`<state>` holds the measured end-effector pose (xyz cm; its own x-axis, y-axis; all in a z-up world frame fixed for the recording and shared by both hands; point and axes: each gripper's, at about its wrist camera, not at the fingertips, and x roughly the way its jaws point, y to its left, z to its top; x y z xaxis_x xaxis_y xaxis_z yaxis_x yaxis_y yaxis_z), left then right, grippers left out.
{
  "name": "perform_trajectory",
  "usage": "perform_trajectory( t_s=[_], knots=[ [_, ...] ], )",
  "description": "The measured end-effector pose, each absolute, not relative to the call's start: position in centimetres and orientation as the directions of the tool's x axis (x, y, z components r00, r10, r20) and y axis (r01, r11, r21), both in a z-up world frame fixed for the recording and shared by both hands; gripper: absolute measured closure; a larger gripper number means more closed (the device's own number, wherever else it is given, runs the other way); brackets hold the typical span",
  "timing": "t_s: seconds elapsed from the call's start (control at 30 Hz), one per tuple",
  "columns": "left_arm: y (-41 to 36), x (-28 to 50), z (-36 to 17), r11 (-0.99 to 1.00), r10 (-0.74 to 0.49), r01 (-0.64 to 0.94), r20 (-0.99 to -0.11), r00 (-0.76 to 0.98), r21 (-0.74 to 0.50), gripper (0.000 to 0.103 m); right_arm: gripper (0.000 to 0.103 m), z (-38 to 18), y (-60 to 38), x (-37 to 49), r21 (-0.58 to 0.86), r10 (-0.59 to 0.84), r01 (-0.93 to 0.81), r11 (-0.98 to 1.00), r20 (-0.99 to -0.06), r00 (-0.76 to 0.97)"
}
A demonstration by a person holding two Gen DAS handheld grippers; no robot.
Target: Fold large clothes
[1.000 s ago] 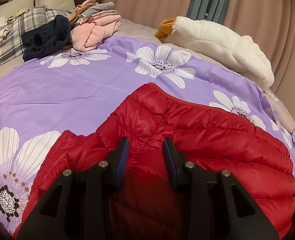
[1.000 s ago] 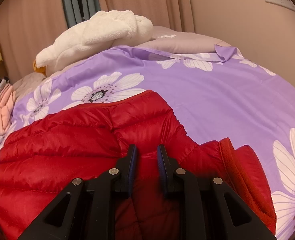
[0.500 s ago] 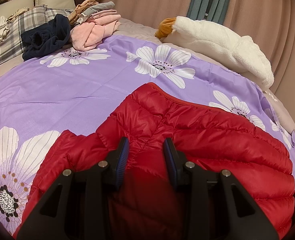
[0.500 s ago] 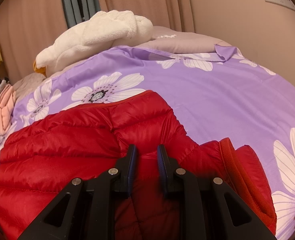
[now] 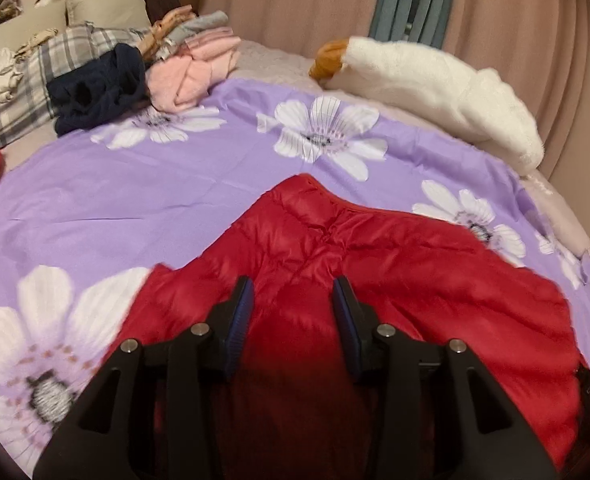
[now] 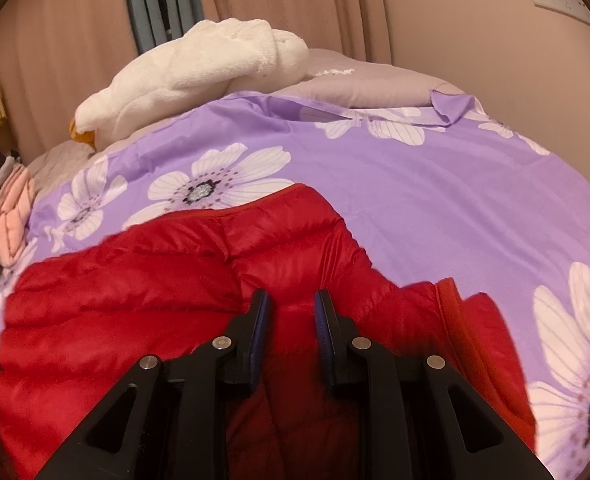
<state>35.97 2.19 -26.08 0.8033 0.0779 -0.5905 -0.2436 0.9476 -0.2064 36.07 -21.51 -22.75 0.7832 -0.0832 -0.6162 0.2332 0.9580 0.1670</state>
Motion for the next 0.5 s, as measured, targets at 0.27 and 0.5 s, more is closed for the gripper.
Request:
perform_trajectory(
  t_s=[0.27,0.5],
  knots=[
    [-0.3,28.3,-22.8,0.937,-0.157,-0.018,-0.466,0.871,-0.350,0.058,0.080,-18.2,-17.6,29.2,0.344,0.228,-0.056,0.937,-0.484,0.845],
    [-1.8,29.4,-27.6,0.950,-0.114,-0.087,-0.593,0.797,-0.299,0.055,0.080,-22.9,-16.2,29.3,0.348,0.225,-0.013,0.938,-0.578,0.784]
  ],
)
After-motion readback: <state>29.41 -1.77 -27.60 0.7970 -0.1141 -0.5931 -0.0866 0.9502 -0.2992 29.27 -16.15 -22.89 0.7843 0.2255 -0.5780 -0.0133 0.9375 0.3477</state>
